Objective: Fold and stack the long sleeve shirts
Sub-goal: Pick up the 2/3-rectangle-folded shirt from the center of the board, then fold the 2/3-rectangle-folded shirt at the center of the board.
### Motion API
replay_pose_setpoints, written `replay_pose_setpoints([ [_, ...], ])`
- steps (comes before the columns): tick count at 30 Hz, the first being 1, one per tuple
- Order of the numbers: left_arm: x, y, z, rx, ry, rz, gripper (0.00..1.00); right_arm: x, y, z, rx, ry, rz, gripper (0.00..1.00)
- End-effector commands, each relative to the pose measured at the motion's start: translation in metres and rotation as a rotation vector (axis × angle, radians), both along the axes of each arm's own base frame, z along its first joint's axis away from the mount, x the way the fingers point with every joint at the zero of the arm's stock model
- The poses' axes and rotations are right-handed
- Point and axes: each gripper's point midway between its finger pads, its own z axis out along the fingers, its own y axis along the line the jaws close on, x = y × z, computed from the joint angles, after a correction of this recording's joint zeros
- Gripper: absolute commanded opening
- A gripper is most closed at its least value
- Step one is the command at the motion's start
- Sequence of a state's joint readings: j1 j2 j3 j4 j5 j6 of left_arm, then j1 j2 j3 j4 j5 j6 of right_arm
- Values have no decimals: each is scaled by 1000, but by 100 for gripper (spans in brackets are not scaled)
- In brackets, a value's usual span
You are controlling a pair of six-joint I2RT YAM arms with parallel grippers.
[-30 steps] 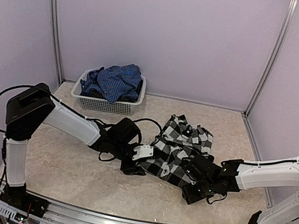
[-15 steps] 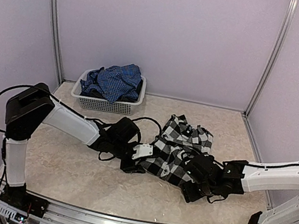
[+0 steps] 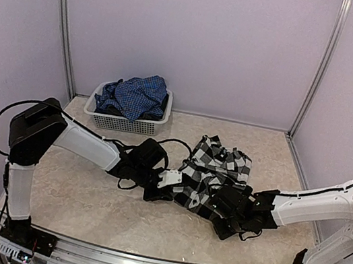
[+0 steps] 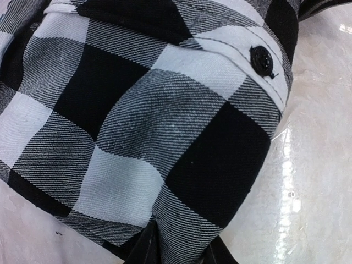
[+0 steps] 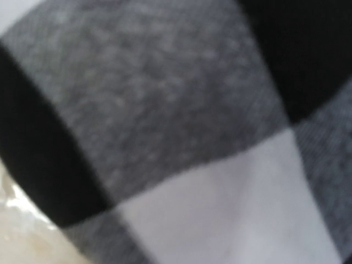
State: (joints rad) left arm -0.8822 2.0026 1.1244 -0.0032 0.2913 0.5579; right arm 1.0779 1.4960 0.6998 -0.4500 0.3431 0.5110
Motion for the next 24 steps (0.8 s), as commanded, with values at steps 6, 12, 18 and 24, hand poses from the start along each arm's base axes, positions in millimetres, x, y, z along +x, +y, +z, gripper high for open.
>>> replay_pose_setpoints([
  [6,-36,32,-32,75,171,53,0,-27,4,-15,35,98,55,4],
  [12,-72,44,-12,57,225,58,0,-67,36,-2,147,180,189,0],
  [18,-116,51,14,25,329,60,0,-121,63,27,333,368,324,0],
  [24,-128,36,83,-100,375,20,0,-126,67,91,516,342,355,0],
])
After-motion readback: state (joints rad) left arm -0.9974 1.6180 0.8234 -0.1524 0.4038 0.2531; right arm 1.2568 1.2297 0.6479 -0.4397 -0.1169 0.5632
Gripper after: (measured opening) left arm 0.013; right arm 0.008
